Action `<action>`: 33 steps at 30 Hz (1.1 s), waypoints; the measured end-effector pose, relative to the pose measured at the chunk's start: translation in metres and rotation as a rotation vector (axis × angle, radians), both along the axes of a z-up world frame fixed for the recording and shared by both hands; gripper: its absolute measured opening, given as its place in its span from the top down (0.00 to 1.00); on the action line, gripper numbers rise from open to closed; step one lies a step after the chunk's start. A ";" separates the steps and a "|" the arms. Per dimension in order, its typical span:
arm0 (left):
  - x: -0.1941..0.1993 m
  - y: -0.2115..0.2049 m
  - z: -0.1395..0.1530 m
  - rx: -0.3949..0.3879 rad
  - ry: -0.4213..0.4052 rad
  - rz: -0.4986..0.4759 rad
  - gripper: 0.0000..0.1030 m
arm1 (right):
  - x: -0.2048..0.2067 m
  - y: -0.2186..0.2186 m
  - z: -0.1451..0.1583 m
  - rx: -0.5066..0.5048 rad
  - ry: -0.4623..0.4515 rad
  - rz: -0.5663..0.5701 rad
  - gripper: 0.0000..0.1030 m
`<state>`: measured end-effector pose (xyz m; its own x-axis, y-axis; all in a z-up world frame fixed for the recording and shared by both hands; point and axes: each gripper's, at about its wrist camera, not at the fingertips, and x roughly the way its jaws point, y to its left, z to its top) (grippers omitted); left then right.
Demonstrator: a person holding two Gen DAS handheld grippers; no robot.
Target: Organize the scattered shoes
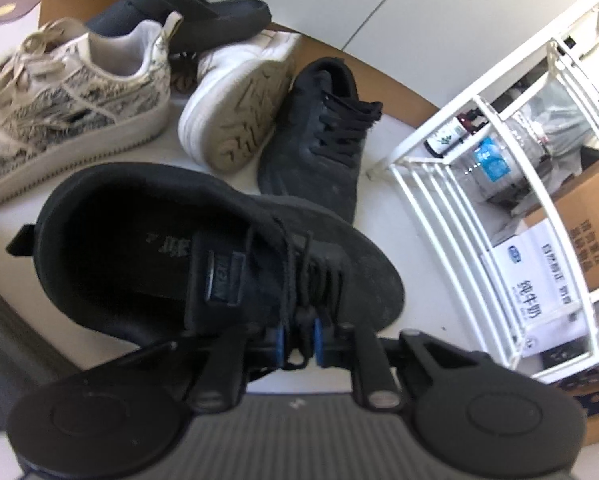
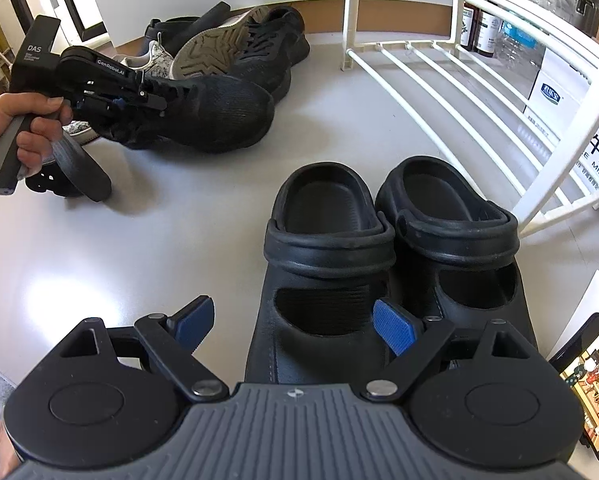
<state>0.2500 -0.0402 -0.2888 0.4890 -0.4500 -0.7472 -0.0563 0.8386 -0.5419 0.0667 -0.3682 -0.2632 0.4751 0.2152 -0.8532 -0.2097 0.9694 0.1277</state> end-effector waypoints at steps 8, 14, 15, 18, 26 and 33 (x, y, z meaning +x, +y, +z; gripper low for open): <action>-0.027 0.007 0.001 -0.076 0.051 0.053 0.87 | -0.002 -0.002 -0.002 0.005 0.005 -0.002 0.12; -0.063 0.011 -0.001 -0.101 0.090 0.066 0.87 | -0.003 -0.002 -0.001 0.012 -0.001 -0.002 0.12; -0.070 0.013 -0.001 -0.104 0.098 0.073 0.87 | -0.003 -0.001 -0.001 0.013 -0.004 0.001 0.12; -0.083 0.016 -0.001 -0.109 0.117 0.087 0.86 | -0.006 0.002 0.001 0.012 -0.018 0.020 0.12; -0.118 0.019 -0.001 -0.137 0.172 0.115 0.86 | -0.008 0.011 0.007 0.020 -0.048 0.049 0.12; -0.137 0.014 0.003 -0.117 0.191 0.125 0.86 | -0.010 0.026 0.015 0.061 -0.092 0.101 0.12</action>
<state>0.1128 -0.0258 -0.2854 0.4013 -0.4836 -0.7779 -0.2663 0.7510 -0.6043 0.0565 -0.3422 -0.2487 0.5239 0.3156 -0.7911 -0.3192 0.9339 0.1612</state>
